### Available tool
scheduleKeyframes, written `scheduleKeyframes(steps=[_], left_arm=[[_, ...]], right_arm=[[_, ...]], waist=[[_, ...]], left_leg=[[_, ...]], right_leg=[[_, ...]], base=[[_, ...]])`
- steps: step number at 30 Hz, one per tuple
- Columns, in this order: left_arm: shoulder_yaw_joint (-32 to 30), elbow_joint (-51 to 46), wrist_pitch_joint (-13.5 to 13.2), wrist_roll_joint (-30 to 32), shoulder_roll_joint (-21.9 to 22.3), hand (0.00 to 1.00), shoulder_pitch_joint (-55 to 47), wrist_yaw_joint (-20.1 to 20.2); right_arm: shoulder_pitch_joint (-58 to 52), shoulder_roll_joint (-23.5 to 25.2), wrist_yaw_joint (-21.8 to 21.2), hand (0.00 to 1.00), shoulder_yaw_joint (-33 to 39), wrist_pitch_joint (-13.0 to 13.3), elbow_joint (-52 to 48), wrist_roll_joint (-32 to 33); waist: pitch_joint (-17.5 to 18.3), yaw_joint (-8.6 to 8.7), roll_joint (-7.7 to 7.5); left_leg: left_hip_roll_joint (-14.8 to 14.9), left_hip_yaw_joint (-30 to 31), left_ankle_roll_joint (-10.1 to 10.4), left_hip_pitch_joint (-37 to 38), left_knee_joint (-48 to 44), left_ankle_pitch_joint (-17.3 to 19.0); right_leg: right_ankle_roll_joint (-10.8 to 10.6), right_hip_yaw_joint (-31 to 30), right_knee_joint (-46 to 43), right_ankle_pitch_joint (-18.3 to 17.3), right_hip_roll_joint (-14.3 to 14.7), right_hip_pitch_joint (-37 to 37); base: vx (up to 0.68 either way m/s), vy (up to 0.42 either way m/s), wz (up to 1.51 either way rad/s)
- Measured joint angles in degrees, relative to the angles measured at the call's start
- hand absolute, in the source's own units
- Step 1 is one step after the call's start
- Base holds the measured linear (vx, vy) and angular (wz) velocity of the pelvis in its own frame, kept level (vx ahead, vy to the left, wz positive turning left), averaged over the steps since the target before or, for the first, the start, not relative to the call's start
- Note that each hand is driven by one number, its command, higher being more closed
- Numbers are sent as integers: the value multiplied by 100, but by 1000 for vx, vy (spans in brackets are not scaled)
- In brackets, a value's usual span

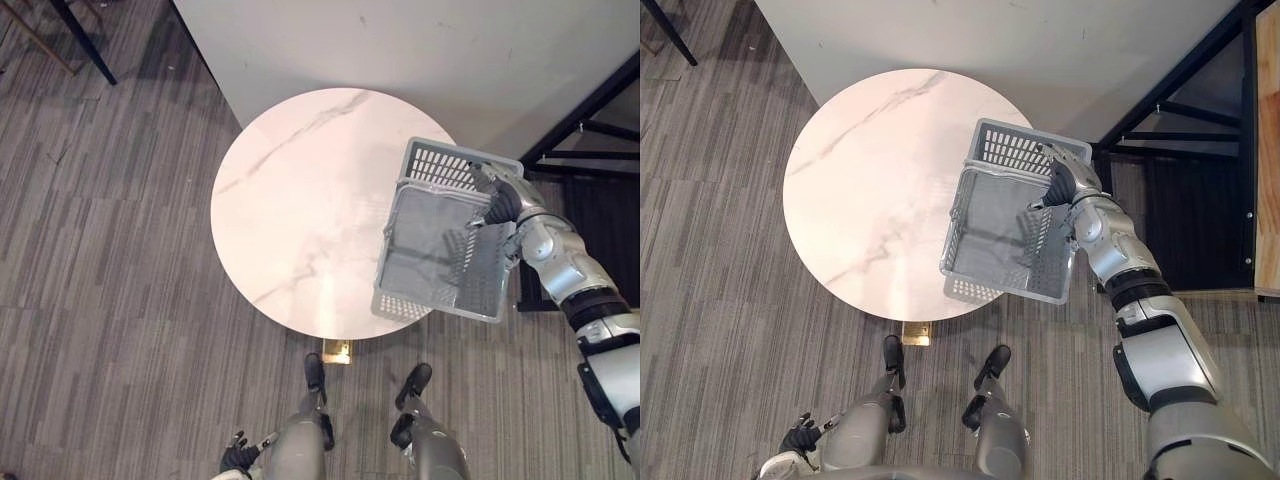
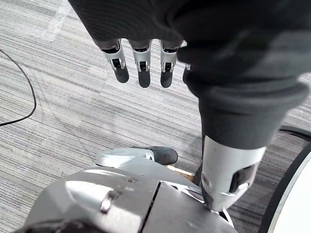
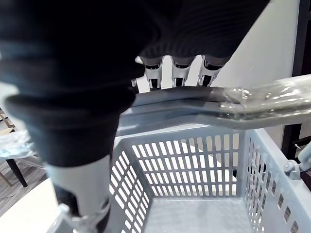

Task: Pick vegetable in the basket

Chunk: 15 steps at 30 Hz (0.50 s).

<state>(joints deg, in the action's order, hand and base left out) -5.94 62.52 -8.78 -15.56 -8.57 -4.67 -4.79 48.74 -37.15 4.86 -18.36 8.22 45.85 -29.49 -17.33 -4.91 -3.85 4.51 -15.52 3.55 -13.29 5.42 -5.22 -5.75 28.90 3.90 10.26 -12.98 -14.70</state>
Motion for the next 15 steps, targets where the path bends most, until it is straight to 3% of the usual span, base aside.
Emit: scheduleKeyframes(steps=[13,14,15], left_arm=[[5,-102,-3,-10,-7,0,-1,-50],[6,-102,-4,-10,-7,0,-1,-56],[8,-104,-6,-10,-7,0,-1,-60]], right_arm=[[1,-366,2,0,-74,61,1,-426],[1,-366,2,100,-75,61,1,-426],[2,-366,2,100,-85,62,1,-426]], waist=[[-102,6,-59],[-102,5,-59],[-103,1,-60]], left_leg=[[-12,-43,-14,-71,0,-8],[-12,-44,-13,-72,0,-8],[-12,-46,-13,-75,0,-7]], right_leg=[[5,-102,4,20,-5,-129],[5,-104,4,20,-5,-131],[5,-107,4,20,-5,-136]], base=[[60,6,-3],[67,3,-2],[62,4,-1]])
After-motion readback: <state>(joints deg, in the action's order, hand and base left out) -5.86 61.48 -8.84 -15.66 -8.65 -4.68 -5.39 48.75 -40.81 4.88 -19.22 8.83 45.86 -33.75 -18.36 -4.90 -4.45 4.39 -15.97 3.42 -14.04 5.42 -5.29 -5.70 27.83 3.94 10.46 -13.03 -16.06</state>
